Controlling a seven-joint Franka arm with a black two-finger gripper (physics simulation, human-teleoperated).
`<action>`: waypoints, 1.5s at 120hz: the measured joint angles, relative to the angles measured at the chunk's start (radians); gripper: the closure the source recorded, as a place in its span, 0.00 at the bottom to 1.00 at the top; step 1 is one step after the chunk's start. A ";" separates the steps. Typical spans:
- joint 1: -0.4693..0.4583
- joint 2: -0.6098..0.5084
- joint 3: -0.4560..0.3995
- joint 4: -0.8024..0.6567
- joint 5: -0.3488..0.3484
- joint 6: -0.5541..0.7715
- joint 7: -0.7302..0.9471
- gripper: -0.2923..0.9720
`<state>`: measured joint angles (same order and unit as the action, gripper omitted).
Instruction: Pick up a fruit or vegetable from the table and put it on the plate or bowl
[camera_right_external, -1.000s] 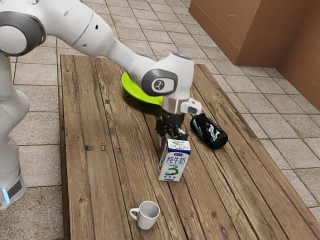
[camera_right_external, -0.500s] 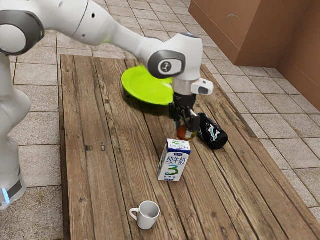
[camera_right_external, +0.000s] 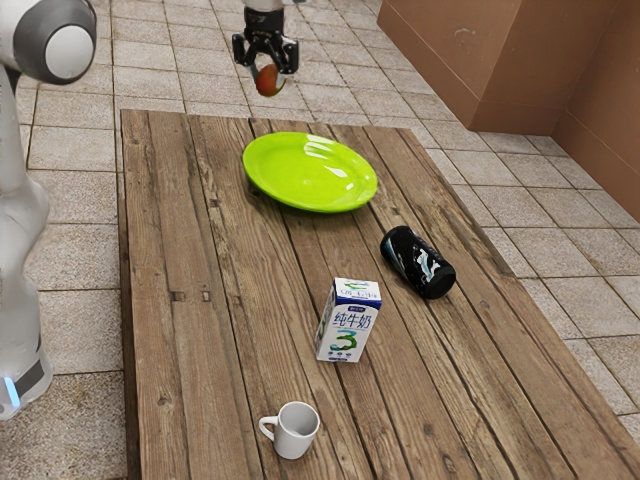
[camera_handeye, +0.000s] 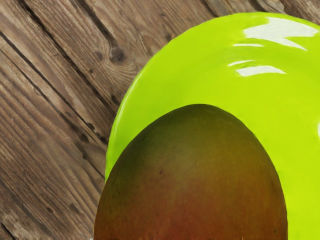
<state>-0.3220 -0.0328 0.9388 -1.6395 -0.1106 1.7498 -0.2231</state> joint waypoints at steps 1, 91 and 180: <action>0.010 0.000 0.001 0.000 0.002 -0.004 0.001 0.67; -0.253 0.064 -0.008 -0.007 0.017 -0.091 0.042 0.68; -0.161 0.077 0.004 -0.008 0.004 -0.091 0.059 0.51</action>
<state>-0.4834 0.0440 0.9424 -1.6476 -0.1066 1.6585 -0.1644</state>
